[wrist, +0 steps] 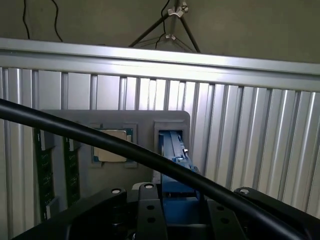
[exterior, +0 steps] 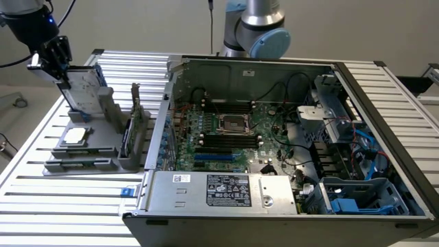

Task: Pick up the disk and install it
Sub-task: 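Pick up the disk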

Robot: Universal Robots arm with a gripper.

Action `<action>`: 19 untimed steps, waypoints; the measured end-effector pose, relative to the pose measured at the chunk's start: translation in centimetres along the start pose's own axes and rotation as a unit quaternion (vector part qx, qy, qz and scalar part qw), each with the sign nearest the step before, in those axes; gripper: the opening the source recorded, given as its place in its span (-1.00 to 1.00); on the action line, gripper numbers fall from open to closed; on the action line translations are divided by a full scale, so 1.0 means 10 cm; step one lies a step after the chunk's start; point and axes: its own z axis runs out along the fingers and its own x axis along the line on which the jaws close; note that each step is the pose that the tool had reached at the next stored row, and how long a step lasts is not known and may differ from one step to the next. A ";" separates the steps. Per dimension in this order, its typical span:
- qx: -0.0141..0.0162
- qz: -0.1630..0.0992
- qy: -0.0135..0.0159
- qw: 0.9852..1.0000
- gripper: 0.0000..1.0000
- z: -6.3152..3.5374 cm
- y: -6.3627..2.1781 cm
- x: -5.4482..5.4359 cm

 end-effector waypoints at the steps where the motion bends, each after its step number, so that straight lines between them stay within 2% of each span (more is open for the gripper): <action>1: 0.000 0.000 0.000 1.000 -0.35 -0.049 -0.001 0.00; 13: 0.000 0.000 0.000 1.000 -0.35 -0.593 -0.017 -0.01; 19: 0.000 0.000 0.000 1.000 -0.35 -0.864 -0.071 0.00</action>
